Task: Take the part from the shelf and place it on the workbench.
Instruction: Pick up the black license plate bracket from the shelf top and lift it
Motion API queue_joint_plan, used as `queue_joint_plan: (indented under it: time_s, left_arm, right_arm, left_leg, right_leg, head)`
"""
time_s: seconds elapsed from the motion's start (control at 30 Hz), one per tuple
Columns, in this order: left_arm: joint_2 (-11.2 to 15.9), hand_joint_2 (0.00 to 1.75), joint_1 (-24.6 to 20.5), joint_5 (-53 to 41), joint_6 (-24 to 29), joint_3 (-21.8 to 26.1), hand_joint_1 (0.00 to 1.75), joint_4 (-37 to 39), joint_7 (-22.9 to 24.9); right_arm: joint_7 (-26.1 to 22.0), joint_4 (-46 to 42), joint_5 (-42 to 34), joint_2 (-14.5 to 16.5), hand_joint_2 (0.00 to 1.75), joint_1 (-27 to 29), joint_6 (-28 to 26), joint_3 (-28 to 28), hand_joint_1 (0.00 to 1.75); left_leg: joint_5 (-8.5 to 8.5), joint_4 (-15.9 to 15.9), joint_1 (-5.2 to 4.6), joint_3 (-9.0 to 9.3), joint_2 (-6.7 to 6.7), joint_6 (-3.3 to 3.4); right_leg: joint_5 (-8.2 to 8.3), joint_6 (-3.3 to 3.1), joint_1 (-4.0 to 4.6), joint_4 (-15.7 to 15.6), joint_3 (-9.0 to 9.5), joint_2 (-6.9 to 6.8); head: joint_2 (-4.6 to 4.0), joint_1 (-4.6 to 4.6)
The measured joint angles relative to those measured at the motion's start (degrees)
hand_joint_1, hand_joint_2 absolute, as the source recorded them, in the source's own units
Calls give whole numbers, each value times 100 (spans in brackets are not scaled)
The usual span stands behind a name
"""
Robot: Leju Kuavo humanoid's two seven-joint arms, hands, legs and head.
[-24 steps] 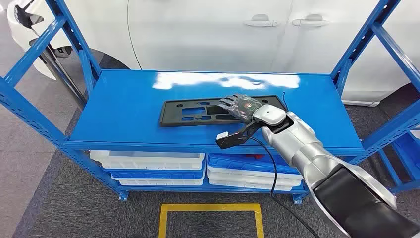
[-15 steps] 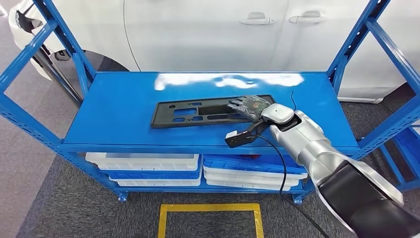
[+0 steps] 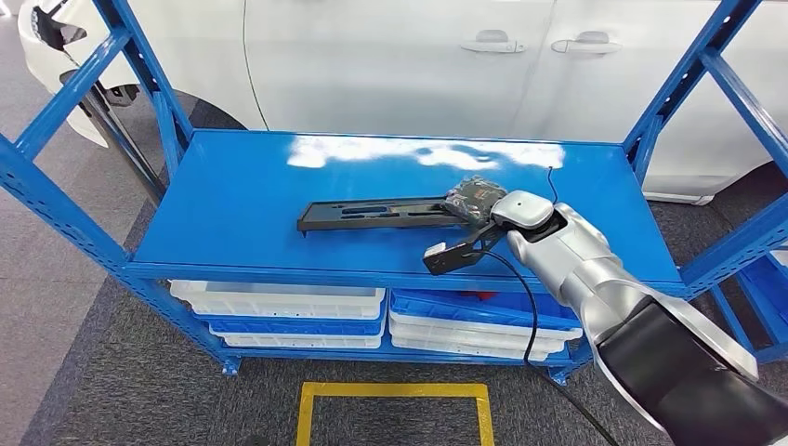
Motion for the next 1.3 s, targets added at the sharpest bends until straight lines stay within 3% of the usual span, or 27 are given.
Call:
queue_joint_plan:
  time_s: [0.03,0.07,0.1,0.17,0.23,0.37,0.43,0.5,0.53,0.57,0.6,0.67,0.73,0.87,0.93,1.0,1.03,1.07,1.1,1.13,1.17,1.23,1.27,1.3]
  left_arm:
    - [-1,0,4,0,0,0,0,0,-1]
    - [-1,0,8,0,-1,0,0,0,-1]
    - [-2,0,10,-1,-2,-1,0,0,-1]
    - [-5,0,8,-2,-11,-7,0,0,-2]
    - [-8,0,4,-2,-24,-21,0,0,-5]
    - [-7,0,7,-2,-43,-43,0,0,-32]
    - [-7,0,10,-1,-40,-51,0,0,-50]
    - [-7,0,15,1,-28,-70,0,0,-60]
    - [-7,0,19,2,-19,-80,0,0,-60]
    - [-7,0,25,3,-7,-89,0,0,-60]
    - [-7,0,28,5,7,-94,0,0,-59]
    - [-4,0,23,10,39,-104,0,0,-58]
    - [-4,0,8,13,67,-117,0,0,-66]
    - [-12,175,6,13,126,-134,0,0,-152]
    - [-22,175,-12,13,149,-138,0,0,-193]
    - [-32,175,-25,18,157,-140,0,0,-239]
    - [-34,175,-24,24,157,-140,0,0,-262]
    - [-38,175,-22,32,157,-140,0,0,-282]
    - [-41,175,-20,40,157,-140,0,0,-296]
    - [-46,131,-21,45,157,-140,0,0,-303]
    - [-53,131,-23,49,157,-140,0,0,-308]
    - [-66,131,-28,72,163,-139,0,0,-315]
    - [-70,175,-30,92,172,-139,0,0,-320]
    - [-74,175,-28,121,190,-138,0,0,-324]
  right_arm:
    - [-3,9,-13,25,175,16,-1,3,175]
    - [-4,18,-23,44,175,27,-4,5,175]
    - [-9,25,-40,56,175,30,-9,7,175]
    - [-64,30,-160,64,175,19,-19,5,175]
    - [-247,27,-493,68,175,32,-19,-37,175]
    - [-973,-82,-1701,45,175,211,89,-392,175]
    - [-1367,-270,-2368,-49,175,310,250,-662,175]
    - [-1661,-533,-2989,-185,175,393,486,-944,175]
    - [-1749,-686,-3267,-256,175,442,609,-1087,175]
    - [-1814,-853,-3512,-326,175,501,725,-1224,175]
    - [-1859,-1026,-3722,-390,175,567,824,-1347,175]
    - [-1940,-1410,-4147,-506,175,713,1013,-1575,175]
    - [-1995,-1860,-4654,-604,175,869,1233,-1820,175]
    - [-1936,-2865,-5576,-661,175,1130,1698,-2407,175]
    - [-1880,-3273,-5856,-610,175,1204,1871,-2655,175]
    - [-1806,-3639,-6178,-498,175,1329,2079,-2907,175]
    - [-1756,-3802,-6344,-435,175,1418,2182,-3027,175]
    - [-1700,-3973,-6502,-368,175,1510,2279,-3151,175]
    - [-1654,-4120,-6607,-306,175,1590,2344,-3249,175]
    - [-1628,-4251,-6661,-253,175,1645,2378,-3330,175]
    - [-1611,-4379,-6697,-203,175,1680,2402,-3405,175]
    - [-1592,-4575,-6780,-123,175,1724,2469,-3515,175]
    - [-1582,-4655,-6844,-94,175,1765,2523,-3556,175]
    - [-1582,-4745,-6922,-77,175,1851,2584,-3585,175]
  left_leg:
    - [0,2,-1,-3,2,0]
    - [-2,7,0,-4,2,-3]
    - [-5,13,1,-2,0,-8]
    - [-23,39,3,1,-5,-35]
    - [-44,71,-13,-11,-16,-87]
    - [-84,98,-18,-31,-24,-205]
    - [-325,466,-3,-187,-24,-256]
    - [-700,1255,7,-536,-23,-284]
    - [-809,1591,10,-695,-23,-290]
    - [-809,1741,9,-773,-23,-289]
    - [-696,1647,9,-738,-23,-280]
    - [-302,908,5,-408,-18,-230]
    - [-95,267,-17,-116,-17,-170]
    - [-57,80,-33,-49,-34,-63]
    - [-18,17,-14,-23,-19,-5]
    - [-11,9,-11,-20,-11,19]
    - [-13,11,-11,-20,-11,21]
    - [-17,15,-10,-20,-12,20]
    - [-22,23,-9,-19,-13,13]
    - [-33,37,-7,-18,-14,1]
    - [-49,58,-5,-18,-15,-18]
    - [-86,104,-23,-29,-17,-72]
    - [-97,116,-31,-33,-18,-97]
    - [-99,113,-38,-31,-18,-127]
  right_leg:
    - [-102,15,-9,322,-156,0]
    - [-95,25,-19,453,-223,0]
    - [21,29,-30,346,-175,-1]
    - [406,22,-51,-437,201,0]
    - [624,-28,-36,-1077,499,11]
    - [660,-171,-13,-1205,543,19]
    - [679,-244,-32,-1236,558,10]
    - [675,-280,-18,-1237,559,3]
    - [672,-284,-9,-1235,562,-1]
    - [668,-286,-2,-1232,564,-3]
    - [663,-285,5,-1226,568,-4]
    - [647,-267,12,-1207,572,-5]
    - [636,-222,32,-1182,552,-9]
    - [619,-96,22,-1168,517,-9]
    - [393,-40,10,-837,377,-1]
    - [8,1,-7,-70,28,2]
    - [-128,17,-15,303,-154,2]
    - [-153,28,-25,496,-258,2]
    - [-66,35,-35,470,-258,1]
    - [121,37,-46,190,-135,0]
    - [346,37,-57,-245,69,0]
    - [609,-3,-45,-953,402,11]
    - [641,-33,-31,-1110,471,18]
    - [626,-73,-9,-1136,478,25]
  head:
    - [0,0]
    - [0,0]
    - [0,0]
    - [0,0]
    - [0,-1]
    - [0,-1]
    - [0,-1]
    - [0,-1]
    - [0,-1]
    - [0,-1]
    - [0,-1]
    - [0,-2]
    - [0,-1]
    - [0,-1]
    - [0,-1]
    - [0,0]
    - [0,0]
    - [0,0]
    - [0,0]
    - [0,0]
    - [0,0]
    - [0,0]
    - [0,-1]
    - [0,-1]
